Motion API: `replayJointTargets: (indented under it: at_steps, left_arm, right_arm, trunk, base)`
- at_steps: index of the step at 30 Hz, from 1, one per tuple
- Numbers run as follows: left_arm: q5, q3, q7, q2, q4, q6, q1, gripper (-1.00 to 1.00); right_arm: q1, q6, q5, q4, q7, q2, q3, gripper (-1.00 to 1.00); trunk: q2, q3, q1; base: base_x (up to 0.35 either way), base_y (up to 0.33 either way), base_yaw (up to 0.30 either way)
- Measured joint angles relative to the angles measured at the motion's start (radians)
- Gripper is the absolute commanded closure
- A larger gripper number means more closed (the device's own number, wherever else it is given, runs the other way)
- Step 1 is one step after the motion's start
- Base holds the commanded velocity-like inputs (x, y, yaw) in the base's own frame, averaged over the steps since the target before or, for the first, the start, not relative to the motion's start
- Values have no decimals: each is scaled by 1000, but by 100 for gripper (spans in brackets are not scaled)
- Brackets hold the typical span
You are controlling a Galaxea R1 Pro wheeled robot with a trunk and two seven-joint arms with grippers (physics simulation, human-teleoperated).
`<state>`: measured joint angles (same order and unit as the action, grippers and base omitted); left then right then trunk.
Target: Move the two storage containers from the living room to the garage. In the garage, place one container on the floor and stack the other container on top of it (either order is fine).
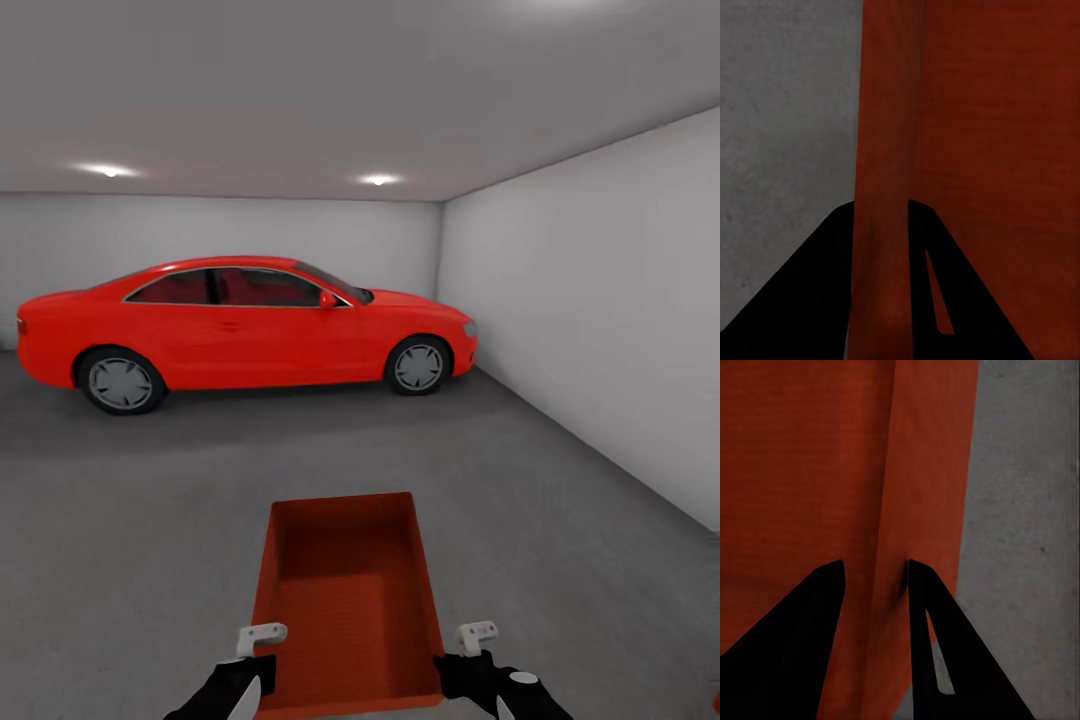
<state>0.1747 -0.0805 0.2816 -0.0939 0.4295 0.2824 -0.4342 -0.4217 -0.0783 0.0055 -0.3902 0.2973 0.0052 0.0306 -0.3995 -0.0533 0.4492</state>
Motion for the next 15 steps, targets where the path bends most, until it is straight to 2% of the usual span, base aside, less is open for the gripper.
replayJointTargets:
  at_steps: [15]
  left_arm:
    - [-3,2,0,-2,0,-2,0,100]
  right_arm:
    - [0,1,-2,0,2,-2,0,100]
  trunk:
    - [0,0,0]
  base:
    - [325,0,-295]
